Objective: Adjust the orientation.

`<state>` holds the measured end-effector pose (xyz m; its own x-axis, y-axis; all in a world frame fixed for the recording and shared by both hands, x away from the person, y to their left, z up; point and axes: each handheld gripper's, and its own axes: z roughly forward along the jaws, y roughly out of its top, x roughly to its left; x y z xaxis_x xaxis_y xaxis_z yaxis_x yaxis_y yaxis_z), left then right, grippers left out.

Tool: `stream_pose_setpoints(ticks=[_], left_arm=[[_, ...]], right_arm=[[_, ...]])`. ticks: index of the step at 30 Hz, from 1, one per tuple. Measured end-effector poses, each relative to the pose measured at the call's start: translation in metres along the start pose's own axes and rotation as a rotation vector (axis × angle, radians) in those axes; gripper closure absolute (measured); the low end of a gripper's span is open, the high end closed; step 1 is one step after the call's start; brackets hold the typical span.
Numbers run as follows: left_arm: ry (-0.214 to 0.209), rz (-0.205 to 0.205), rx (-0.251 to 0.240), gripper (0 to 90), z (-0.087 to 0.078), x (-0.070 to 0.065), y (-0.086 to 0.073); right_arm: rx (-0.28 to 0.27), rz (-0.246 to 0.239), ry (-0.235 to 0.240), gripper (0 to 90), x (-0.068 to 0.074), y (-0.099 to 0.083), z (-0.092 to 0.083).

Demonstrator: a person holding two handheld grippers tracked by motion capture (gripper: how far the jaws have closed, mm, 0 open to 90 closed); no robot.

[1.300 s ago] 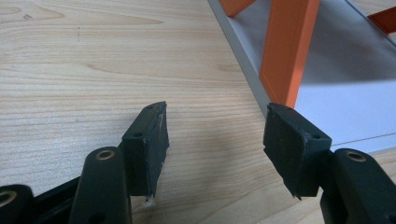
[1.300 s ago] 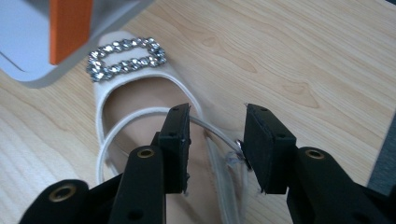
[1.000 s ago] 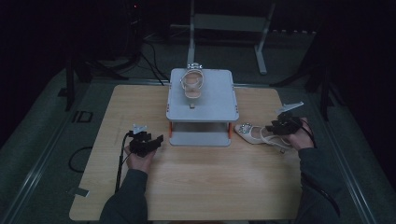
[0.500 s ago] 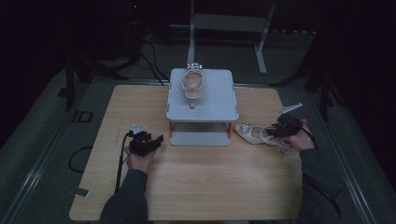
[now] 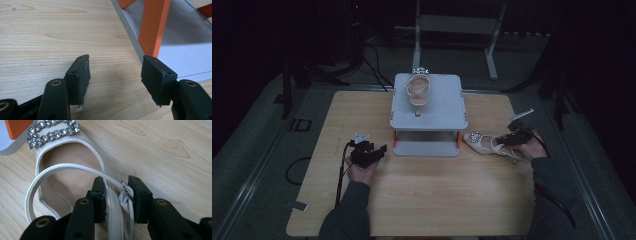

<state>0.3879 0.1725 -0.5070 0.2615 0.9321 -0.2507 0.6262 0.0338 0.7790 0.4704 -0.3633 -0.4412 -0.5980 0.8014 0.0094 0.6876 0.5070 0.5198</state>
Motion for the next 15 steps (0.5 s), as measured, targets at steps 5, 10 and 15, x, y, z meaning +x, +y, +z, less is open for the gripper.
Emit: stream_pose_setpoints(ticks=[5,10,15], left_arm=[[-0.001,0.001,0.0,40.5,-0.0001,0.0,0.0],[-0.001,0.001,0.001,40.6,-0.0001,0.0,0.0],[-0.001,0.0,0.001,40.5,-0.0001,0.0001,0.0]], right_arm=[[0.019,-0.007,0.007,71.9,-0.0006,0.0036,0.0023],[0.033,-0.018,0.009,78.3,0.0003,0.0061,0.0021],[0.036,0.045,-0.013,81.8,0.0036,0.0049,0.0005]])
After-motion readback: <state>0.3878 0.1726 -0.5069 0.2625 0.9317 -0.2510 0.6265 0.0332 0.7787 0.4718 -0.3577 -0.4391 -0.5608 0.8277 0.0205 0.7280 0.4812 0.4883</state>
